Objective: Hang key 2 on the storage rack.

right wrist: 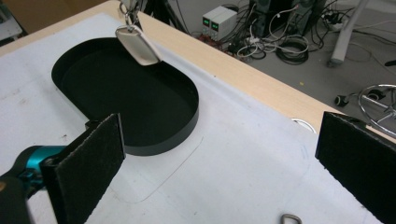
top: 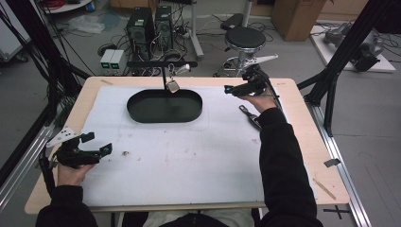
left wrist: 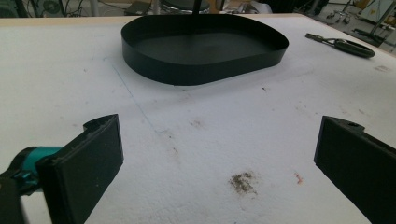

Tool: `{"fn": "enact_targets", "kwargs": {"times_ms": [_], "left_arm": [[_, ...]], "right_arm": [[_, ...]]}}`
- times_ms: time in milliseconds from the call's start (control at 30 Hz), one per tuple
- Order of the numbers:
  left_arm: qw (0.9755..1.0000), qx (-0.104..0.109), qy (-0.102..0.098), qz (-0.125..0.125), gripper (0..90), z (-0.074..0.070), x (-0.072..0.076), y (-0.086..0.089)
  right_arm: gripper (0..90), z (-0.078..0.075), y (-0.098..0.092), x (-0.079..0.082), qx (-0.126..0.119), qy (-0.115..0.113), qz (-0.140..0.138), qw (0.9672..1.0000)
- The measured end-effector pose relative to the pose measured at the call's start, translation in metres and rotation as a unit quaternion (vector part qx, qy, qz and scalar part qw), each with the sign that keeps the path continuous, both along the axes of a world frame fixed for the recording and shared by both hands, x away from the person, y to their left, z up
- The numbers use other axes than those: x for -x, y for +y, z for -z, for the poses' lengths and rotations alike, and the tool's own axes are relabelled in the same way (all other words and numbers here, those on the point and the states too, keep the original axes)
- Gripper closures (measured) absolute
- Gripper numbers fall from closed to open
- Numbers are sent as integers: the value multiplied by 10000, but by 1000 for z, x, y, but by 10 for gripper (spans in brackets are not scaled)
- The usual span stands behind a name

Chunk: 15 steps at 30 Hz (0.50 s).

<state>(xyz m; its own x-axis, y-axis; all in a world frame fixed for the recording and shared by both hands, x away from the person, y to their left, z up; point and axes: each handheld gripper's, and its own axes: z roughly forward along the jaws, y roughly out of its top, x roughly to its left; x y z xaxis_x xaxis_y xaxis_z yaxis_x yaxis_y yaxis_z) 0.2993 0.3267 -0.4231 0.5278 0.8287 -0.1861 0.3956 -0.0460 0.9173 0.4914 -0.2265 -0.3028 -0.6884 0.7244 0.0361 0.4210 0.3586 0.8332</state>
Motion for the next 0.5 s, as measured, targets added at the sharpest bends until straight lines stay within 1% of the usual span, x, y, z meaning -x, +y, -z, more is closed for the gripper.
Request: {"fn": "enact_targets", "kwargs": {"times_ms": [133,267,400,467,500], "left_arm": [[10000,-4,-8,1,18,0,0,0],[10000,-1,-2,2,17,0,0,0],[10000,4,-1,-3,17,0,0,0],[10000,-5,-1,-1,18,0,0,0],[10000,0,-1,-8,17,0,0,0]], "right_arm": [[7,3,-9,1,94,34,97,9999],[7,10,-22,2,130,105,269,9995],[7,18,-33,2,271,178,412,9986],[7,22,-38,1,254,237,479,9982],[7,24,-41,1,303,256,496,9980]]}}
